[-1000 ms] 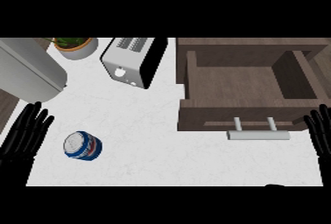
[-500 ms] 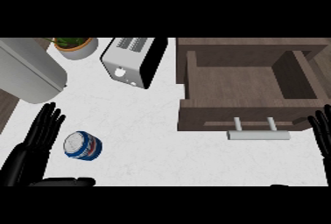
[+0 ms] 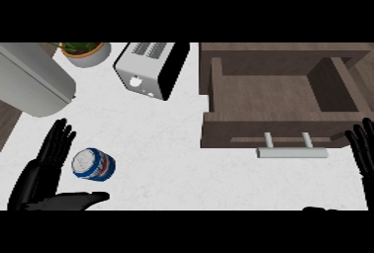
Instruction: Pick up the can, place it into the drawer and close the drawer
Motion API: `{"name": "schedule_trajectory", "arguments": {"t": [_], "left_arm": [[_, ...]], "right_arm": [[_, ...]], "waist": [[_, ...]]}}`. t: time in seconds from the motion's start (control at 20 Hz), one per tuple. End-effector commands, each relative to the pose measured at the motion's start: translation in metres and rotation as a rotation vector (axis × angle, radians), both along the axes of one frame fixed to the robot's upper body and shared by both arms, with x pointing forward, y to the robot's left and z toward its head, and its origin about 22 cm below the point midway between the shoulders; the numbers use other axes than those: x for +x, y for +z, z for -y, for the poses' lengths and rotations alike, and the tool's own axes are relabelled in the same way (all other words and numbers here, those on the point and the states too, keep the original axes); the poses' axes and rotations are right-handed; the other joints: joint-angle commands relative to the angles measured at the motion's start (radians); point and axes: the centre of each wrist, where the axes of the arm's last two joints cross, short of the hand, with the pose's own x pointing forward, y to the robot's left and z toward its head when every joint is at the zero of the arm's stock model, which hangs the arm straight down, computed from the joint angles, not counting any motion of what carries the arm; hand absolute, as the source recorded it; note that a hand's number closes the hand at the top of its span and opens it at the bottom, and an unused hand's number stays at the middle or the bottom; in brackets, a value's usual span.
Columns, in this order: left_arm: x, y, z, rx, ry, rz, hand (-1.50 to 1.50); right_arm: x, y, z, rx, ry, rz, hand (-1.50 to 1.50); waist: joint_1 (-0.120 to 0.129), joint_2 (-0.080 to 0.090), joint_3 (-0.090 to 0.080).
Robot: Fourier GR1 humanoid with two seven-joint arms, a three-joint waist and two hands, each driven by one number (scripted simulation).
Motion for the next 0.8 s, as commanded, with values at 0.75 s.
{"name": "schedule_trajectory", "arguments": {"t": [0.75], "left_arm": [[-0.026, -0.067, -0.05, 0.032, 0.02, -0.035, -1.5]], "right_arm": [[-0.001, -0.02, -0.005, 0.004, -0.002, 0.029, -1.5]], "waist": [[0.001, 0.0, 0.0]]}}
